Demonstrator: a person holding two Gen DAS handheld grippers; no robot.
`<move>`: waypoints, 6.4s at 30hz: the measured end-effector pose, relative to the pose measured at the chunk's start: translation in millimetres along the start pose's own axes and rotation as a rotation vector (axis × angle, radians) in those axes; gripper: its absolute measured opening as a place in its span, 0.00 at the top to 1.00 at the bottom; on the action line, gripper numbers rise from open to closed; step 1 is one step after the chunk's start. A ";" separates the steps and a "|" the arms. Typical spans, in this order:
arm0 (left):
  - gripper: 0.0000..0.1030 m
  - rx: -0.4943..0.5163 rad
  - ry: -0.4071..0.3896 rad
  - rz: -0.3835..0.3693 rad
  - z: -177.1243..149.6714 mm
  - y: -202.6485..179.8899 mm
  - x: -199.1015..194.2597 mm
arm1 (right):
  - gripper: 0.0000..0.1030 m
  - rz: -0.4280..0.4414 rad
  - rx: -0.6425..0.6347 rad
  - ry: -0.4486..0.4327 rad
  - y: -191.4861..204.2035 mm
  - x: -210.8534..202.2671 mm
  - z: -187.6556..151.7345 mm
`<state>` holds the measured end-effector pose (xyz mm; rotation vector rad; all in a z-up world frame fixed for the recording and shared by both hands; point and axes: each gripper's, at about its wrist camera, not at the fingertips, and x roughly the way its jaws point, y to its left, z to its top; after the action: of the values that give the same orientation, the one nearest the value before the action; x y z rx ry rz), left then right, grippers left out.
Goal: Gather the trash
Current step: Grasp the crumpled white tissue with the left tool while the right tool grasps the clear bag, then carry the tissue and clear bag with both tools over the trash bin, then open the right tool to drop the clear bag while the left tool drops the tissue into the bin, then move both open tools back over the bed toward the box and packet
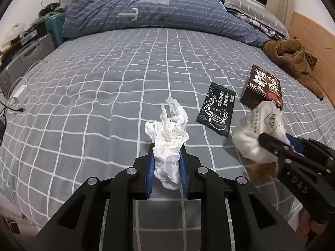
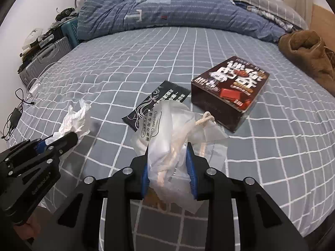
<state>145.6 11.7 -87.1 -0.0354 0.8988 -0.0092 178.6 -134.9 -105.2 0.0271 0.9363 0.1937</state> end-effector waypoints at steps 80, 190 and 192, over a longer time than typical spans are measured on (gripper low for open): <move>0.80 -0.042 0.111 -0.031 -192.0 -22.8 -137.1 | 0.72 -0.009 -0.008 0.075 23.9 -158.4 -187.0; 0.06 0.080 0.018 -0.041 -139.4 -89.0 -93.5 | 0.07 -0.229 0.099 -0.073 -87.6 -164.0 -154.6; 0.06 0.076 -0.002 -0.041 -128.0 -88.1 -95.5 | 0.07 -0.224 0.099 -0.088 -86.6 -164.7 -143.5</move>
<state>-13.4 -77.6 -88.9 0.0171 0.8946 -0.0813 -18.1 -257.9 -68.3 0.0217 0.8531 -0.0604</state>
